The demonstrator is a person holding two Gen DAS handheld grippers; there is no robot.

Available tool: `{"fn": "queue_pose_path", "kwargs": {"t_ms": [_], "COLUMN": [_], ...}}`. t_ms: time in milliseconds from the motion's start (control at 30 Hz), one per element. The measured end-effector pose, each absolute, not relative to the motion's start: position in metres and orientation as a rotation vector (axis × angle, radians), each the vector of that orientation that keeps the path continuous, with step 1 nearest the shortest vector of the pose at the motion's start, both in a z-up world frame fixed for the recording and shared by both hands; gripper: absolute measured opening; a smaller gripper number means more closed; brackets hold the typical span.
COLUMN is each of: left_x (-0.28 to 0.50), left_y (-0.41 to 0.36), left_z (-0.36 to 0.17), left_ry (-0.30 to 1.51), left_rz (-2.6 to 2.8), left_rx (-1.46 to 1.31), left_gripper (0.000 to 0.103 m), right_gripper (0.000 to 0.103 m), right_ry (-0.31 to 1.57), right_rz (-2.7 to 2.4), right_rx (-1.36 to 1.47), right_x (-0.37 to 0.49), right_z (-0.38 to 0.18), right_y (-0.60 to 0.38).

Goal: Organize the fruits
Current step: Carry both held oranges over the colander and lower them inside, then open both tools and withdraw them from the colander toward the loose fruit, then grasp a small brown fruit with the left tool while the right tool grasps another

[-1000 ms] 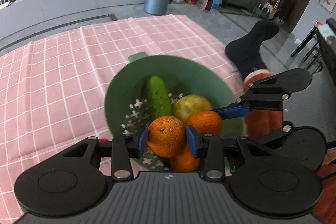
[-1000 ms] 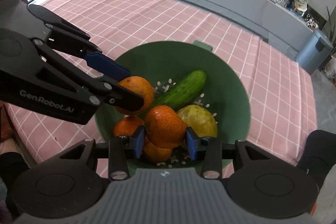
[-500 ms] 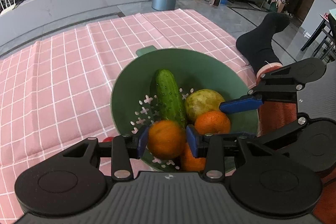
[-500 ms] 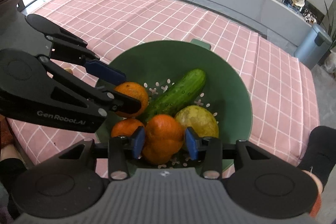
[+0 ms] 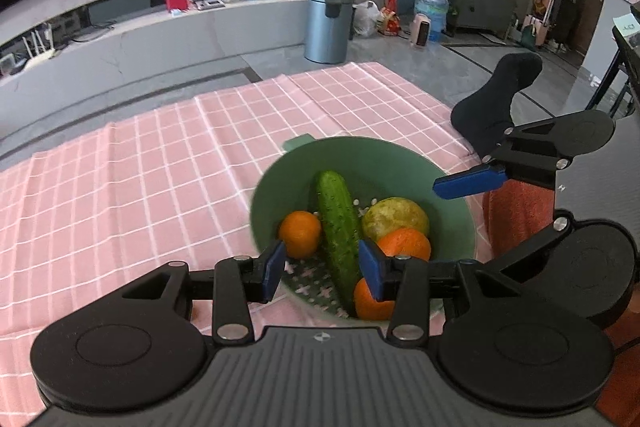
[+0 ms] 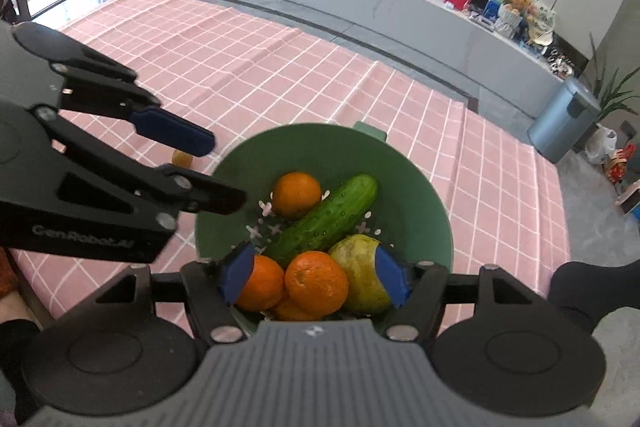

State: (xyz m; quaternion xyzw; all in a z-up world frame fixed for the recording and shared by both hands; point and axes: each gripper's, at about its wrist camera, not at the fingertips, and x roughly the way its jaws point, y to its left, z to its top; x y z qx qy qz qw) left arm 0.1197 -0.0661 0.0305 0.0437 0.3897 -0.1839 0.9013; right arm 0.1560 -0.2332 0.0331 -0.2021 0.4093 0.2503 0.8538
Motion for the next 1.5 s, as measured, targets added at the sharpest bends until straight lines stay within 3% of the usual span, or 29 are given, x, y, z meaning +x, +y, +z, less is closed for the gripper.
{"fn": "queue_pose_path", "kwargs": {"t_ms": [100,433,967,1267,1500], "left_x": [0.109,0.083,0.064,0.069,0.072], "left_y": [-0.06,-0.02,0.028,0.041,0.043], "left_z": [0.038,0.052,0.023,-0.003,-0.03], "left_ry": [0.789,0.752,0.758,0.812,0.888], "left_rz": [-0.366,-0.306,-0.32,-0.324,-0.35], "left_rx": [0.097,0.07,0.012,-0.03,-0.032], "left_gripper": [0.051,0.051,0.051,0.051,0.051], "right_gripper": [0.071,0.071,0.07,0.052,0.045], "right_ry": [0.835,0.739,0.68,0.691,0.72], "right_rz": [0.521,0.511,0.413,0.39,0.398], "right_rx": [-0.386,-0.303,-0.185,-0.244,-0.261], "right_x": [0.147,0.111,0.082,0.087,0.092], "right_z": [0.041,0.046,0.005,-0.024,-0.04], "right_y": [-0.23,-0.195,-0.152,-0.141,-0.139]}}
